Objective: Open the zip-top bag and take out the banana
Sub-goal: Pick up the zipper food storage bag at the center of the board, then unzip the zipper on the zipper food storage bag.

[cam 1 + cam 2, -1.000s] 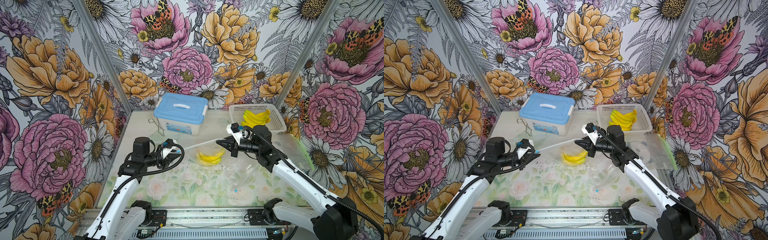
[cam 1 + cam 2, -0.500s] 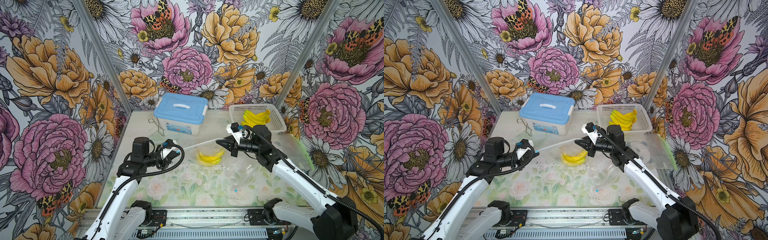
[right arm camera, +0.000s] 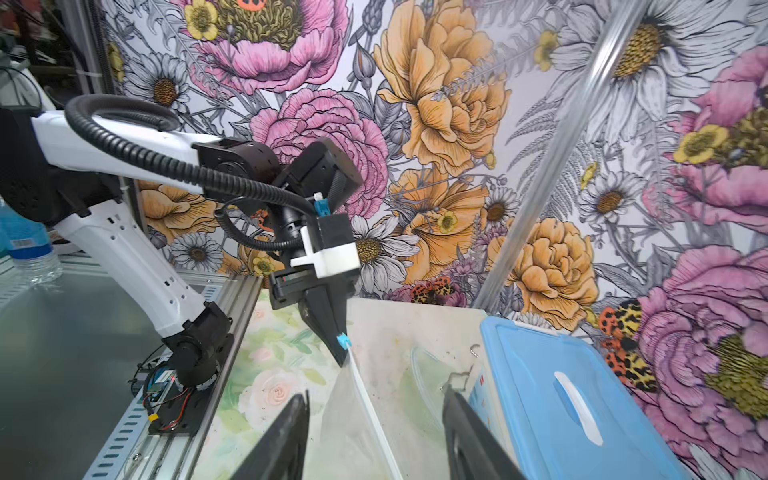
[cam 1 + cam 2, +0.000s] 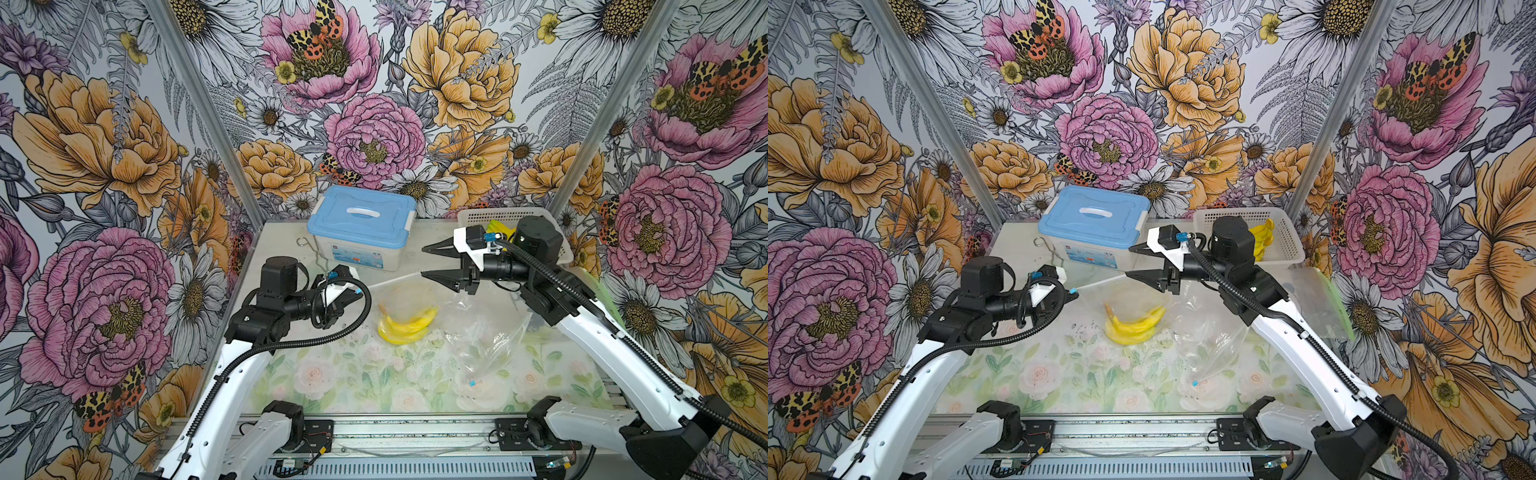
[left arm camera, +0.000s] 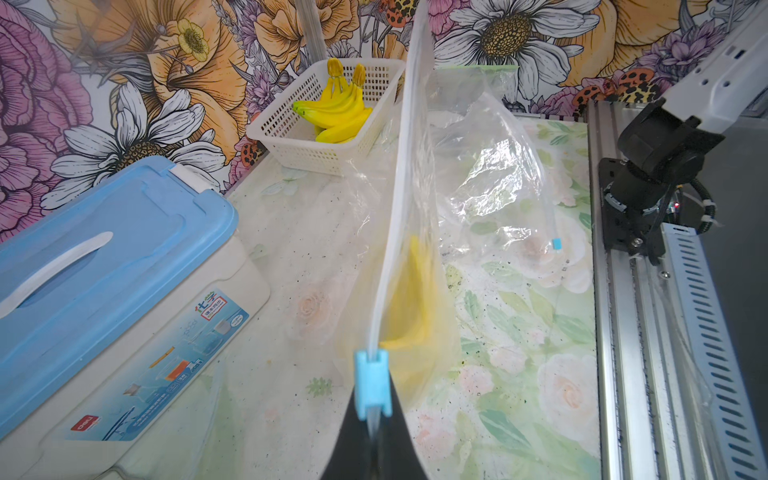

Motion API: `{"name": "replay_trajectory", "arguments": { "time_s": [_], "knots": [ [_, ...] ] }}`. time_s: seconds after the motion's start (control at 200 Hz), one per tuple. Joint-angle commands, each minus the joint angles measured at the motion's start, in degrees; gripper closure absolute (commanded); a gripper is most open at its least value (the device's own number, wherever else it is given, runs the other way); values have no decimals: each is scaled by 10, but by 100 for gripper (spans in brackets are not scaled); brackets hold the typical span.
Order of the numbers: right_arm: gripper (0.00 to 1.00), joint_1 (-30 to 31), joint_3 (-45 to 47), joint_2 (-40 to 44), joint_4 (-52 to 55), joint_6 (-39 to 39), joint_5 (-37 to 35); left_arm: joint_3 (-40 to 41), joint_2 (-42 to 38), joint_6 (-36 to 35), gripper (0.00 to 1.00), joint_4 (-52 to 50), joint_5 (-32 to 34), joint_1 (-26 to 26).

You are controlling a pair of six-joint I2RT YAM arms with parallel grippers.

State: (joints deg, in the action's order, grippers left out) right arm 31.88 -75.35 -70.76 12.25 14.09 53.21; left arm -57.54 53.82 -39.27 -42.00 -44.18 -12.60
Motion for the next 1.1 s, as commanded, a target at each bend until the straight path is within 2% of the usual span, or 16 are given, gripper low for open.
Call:
{"name": "replay_trajectory", "arguments": {
  "time_s": [0.0,0.195,0.705,0.93,1.096],
  "knots": [
    [46,24,-13,-50,23,29,39,-26,11,-8,100,-27,-19,-9],
    [45,49,-21,-95,22,54,55,-52,33,-5,100,-44,-31,-21],
    [49,70,-86,-197,23,73,101,-98,74,-7,100,-47,-43,-37],
    [52,79,-103,-224,22,77,104,-104,84,-5,100,-48,-49,-43],
    [60,85,-109,-234,22,77,101,-111,92,-4,100,-47,-51,-47]
  ]
}}
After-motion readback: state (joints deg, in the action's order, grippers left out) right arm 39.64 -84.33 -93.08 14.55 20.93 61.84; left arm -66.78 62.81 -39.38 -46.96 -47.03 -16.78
